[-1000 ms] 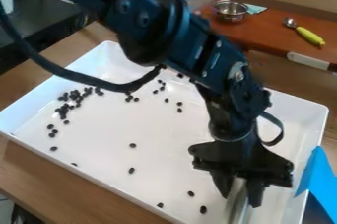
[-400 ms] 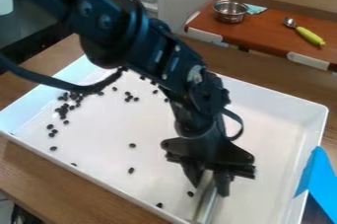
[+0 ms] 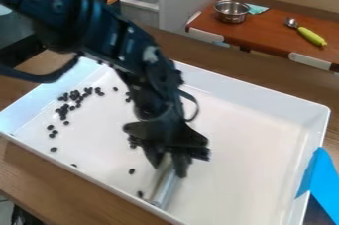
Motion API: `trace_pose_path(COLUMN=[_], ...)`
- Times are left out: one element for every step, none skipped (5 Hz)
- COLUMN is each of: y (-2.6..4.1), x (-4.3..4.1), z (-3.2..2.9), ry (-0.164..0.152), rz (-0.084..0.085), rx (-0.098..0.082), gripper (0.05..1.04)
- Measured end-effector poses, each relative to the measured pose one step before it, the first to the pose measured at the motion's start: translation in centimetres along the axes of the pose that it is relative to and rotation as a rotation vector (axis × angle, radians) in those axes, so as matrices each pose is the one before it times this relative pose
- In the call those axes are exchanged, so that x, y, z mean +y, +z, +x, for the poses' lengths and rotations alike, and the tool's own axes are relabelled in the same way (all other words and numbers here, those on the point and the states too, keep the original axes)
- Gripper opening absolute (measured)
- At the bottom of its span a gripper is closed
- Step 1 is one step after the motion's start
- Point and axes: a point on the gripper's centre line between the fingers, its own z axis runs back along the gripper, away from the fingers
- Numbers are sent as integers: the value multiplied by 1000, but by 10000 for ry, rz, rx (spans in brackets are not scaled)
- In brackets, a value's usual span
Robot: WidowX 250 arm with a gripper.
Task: Sweep into pile
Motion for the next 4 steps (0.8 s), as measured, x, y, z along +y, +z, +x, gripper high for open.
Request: trace_pose_path(y=[341,82,264,281], x=[2548,2523,2478,2507], z=[-234,-545,130,65], ry=[-125,-282,-177,62], rz=[172,182,233,273], rx=[-173,-137,-22,262], gripper=[392,392,392,392])
